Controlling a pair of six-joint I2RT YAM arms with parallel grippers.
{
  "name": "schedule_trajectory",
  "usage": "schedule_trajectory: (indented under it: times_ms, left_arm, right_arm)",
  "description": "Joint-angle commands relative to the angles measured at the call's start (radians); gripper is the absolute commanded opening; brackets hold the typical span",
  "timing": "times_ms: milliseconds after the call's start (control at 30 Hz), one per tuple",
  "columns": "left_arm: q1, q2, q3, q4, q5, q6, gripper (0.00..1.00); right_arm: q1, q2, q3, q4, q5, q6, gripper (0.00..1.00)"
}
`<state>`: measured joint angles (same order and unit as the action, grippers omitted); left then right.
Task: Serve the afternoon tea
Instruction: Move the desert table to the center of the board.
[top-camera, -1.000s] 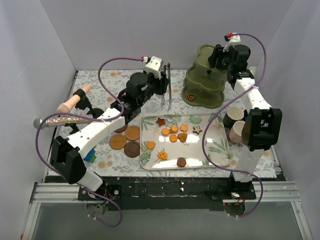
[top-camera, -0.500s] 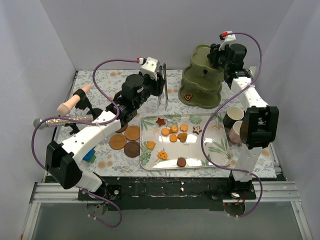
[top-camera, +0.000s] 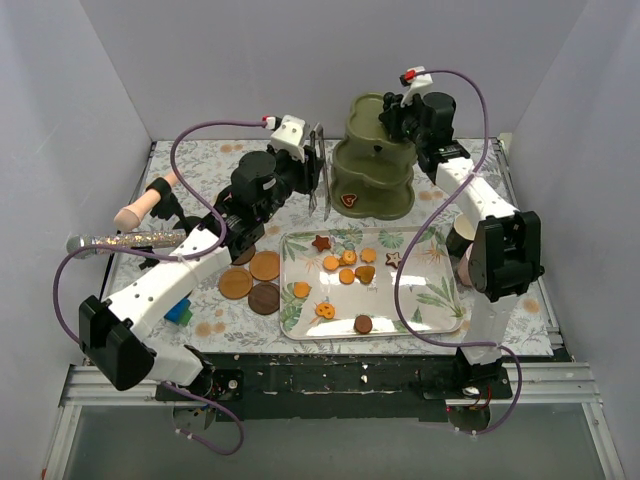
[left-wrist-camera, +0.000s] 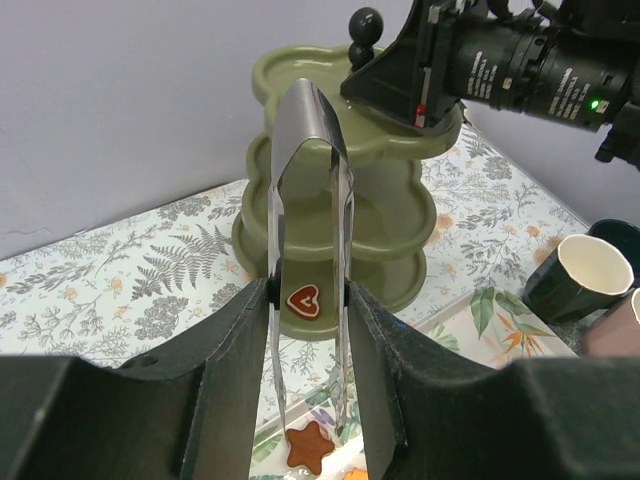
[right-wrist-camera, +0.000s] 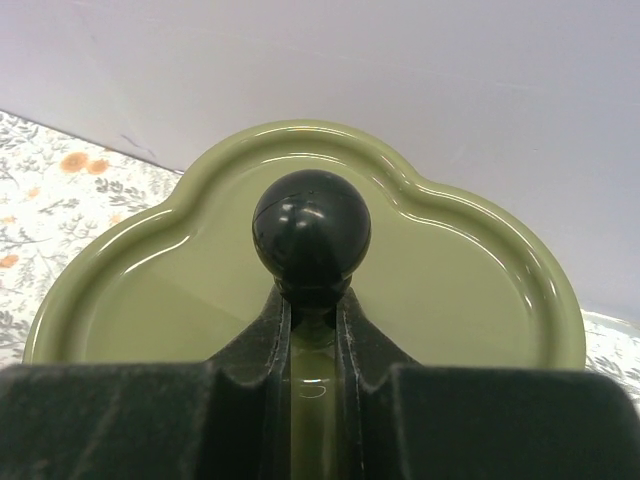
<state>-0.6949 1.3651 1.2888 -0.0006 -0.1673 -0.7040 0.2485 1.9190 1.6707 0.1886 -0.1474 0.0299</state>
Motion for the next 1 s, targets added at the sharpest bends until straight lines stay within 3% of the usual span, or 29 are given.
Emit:
schedule_trajectory:
  times_ms: [0, 233, 533, 633, 967]
  left_arm:
    - [0.006, -0.064, -0.017, 0.007, -0.021, -0.002, 0.35]
    - [0.006, -0.086, -0.036, -0.022, -0.031, -0.008, 0.35]
    - [0.006, -0.136, -0.12, -0.006, -0.049, -0.049, 0.34]
    - [0.006, -0.156, -0.146, 0.034, -0.046, -0.058, 0.35]
    - [0.005, -0.21, -0.269, 0.091, -0.051, -0.077, 0.34]
  right_arm:
    - [0.058, -0.067, -0.028, 0.038, 0.019, 0.016, 0.01]
    - [0.103, -0.094, -0.065, 0.034, 0.06, 0.034, 0.01]
    - [0.107, -0.113, 0.015, -0.038, 0.106, 0.01, 0.57]
    - [0.109, -0.15, 0.001, -0.04, 0.137, -0.001, 0.69]
    - [0.107, -0.437, -0.179, -0.037, 0.223, 0.034, 0.76]
